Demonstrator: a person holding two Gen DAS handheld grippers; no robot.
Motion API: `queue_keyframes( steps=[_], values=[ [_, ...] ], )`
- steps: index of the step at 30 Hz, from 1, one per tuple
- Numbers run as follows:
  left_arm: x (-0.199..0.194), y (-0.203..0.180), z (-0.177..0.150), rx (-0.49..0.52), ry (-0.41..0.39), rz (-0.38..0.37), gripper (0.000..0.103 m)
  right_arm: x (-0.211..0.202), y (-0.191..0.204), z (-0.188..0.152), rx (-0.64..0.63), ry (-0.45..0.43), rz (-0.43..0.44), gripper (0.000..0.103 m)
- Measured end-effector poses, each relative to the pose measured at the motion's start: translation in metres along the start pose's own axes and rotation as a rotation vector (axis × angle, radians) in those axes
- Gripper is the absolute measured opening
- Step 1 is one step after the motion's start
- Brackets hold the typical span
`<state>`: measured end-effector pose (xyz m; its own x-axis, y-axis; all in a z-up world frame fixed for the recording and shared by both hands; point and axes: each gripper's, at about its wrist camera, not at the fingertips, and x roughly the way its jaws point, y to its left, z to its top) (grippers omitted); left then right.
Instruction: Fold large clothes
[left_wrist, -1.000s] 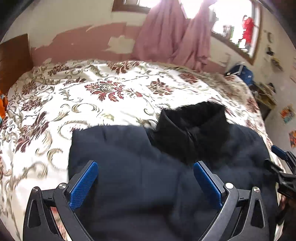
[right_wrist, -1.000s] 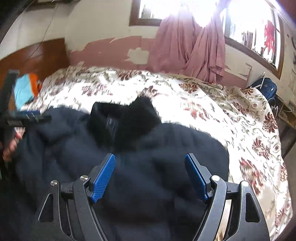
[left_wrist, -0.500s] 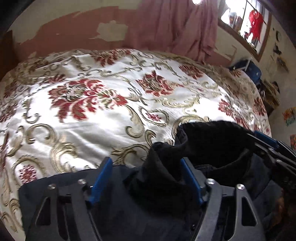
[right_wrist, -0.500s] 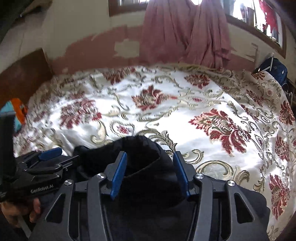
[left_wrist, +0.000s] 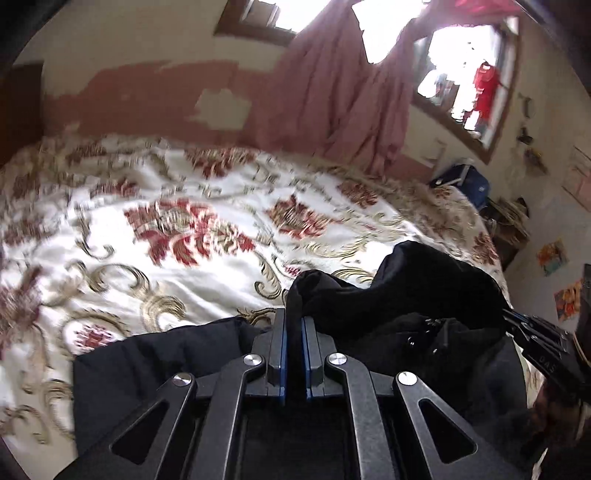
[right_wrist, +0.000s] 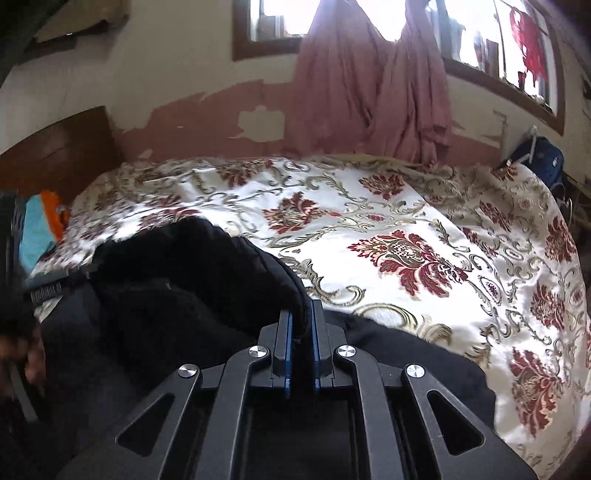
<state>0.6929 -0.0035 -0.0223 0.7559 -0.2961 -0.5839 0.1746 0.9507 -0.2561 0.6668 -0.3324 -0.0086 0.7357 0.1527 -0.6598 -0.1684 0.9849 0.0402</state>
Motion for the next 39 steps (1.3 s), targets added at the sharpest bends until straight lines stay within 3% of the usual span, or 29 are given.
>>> queue_keyframes(
  steps=[6, 16, 21, 25, 34, 37, 39],
  values=[
    [-0.024, -0.003, -0.033, 0.062, 0.056, 0.023, 0.006, -0.015, 0.009, -0.035, -0.143, 0.069, -0.025, 0.004],
    [0.015, 0.019, -0.085, -0.003, 0.201, 0.053, 0.006, 0.024, -0.001, -0.083, -0.113, 0.192, -0.041, 0.003],
    [0.035, 0.010, -0.097, 0.056, 0.232, 0.119, 0.006, 0.040, 0.002, -0.096, -0.096, 0.202, -0.036, 0.003],
    [0.032, 0.004, -0.100, 0.087, 0.204, 0.137, 0.008, 0.038, 0.004, -0.099, -0.097, 0.183, -0.036, 0.003],
    [-0.047, 0.007, -0.090, 0.049, -0.017, -0.013, 0.009, 0.030, 0.005, -0.100, -0.102, 0.153, -0.045, 0.003],
    [-0.053, -0.006, -0.083, 0.077, -0.067, -0.058, 0.010, 0.028, 0.007, -0.099, -0.113, 0.148, -0.056, 0.003],
    [-0.040, -0.019, -0.074, 0.087, -0.051, -0.065, 0.014, 0.027, 0.008, -0.097, -0.119, 0.149, -0.062, 0.003]
  ],
)
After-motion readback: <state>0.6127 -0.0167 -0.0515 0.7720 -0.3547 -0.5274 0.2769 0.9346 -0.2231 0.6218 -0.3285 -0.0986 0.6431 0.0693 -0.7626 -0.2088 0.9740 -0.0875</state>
